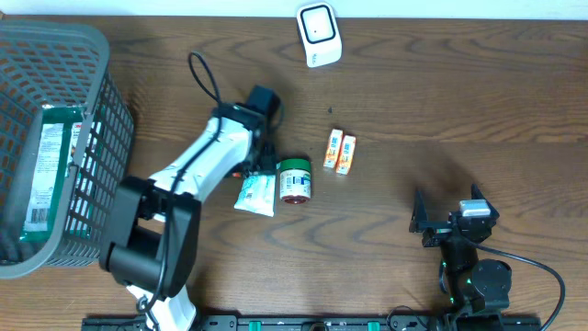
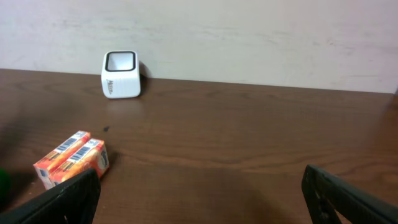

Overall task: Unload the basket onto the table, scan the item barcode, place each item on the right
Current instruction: 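Lift the red strip and wipes pack out and drop them on the table, then reach back into the basket and grasp the green 3M glove package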

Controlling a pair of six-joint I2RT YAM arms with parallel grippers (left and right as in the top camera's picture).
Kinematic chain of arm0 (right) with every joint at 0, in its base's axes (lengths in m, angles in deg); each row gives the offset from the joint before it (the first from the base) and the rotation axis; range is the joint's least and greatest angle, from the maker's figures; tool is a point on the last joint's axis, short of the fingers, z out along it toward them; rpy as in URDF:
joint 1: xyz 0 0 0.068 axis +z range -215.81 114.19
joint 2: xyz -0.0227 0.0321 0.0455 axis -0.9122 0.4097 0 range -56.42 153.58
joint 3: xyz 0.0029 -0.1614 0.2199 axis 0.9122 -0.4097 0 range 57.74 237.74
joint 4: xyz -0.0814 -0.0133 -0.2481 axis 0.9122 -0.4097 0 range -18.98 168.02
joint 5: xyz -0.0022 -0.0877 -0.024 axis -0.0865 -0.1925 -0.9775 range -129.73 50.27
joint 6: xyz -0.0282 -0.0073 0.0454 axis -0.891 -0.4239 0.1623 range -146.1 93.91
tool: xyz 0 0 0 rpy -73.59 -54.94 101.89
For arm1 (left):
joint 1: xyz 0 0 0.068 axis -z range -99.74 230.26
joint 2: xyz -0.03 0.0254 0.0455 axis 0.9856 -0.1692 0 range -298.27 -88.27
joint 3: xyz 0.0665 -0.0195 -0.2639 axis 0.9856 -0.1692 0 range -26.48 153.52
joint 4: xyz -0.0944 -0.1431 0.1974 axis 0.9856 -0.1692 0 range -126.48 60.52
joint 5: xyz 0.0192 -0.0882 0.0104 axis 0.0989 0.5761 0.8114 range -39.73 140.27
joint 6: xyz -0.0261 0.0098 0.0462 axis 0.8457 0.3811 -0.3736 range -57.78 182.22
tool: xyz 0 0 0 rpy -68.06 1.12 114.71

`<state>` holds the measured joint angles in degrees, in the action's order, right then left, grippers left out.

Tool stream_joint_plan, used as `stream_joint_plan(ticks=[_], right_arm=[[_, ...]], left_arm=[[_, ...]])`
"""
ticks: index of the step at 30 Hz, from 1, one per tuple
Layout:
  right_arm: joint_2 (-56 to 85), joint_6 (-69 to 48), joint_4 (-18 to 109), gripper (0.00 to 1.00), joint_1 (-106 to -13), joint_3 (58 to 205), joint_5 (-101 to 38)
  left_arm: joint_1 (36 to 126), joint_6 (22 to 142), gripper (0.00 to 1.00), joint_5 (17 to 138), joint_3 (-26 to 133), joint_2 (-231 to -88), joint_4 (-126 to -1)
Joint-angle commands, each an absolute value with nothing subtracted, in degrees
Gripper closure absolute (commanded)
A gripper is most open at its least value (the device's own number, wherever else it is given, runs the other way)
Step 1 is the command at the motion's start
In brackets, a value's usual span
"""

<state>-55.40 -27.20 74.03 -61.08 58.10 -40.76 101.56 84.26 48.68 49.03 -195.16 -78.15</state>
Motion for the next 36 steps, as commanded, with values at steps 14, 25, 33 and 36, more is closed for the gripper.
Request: stream_joint_plan(ticks=[14,25,33,36], right_arm=[[-55.6,-27.9,73.9,0.01,-60.7,58.1,-40.7],[-55.6,-27.9,73.8,0.01,-60.7,58.1,-40.7],[-55.6,-27.9,73.8,0.01,-60.7,58.1,-40.7],[-55.6,-27.9,73.8,0.01,-60.7,58.1,-40.7]], left_arm=[[81.7,76.8,0.23,47.9,54.5,-165.7,-73.5],[59.2,72.0,0.16,43.0,57.9,-160.5,-65.2],[46.0,63.2,0.13,43.0,57.8,-168.5,-69.6],[43.8,57.2,0.13,43.0,57.8,-173.0,-71.3]])
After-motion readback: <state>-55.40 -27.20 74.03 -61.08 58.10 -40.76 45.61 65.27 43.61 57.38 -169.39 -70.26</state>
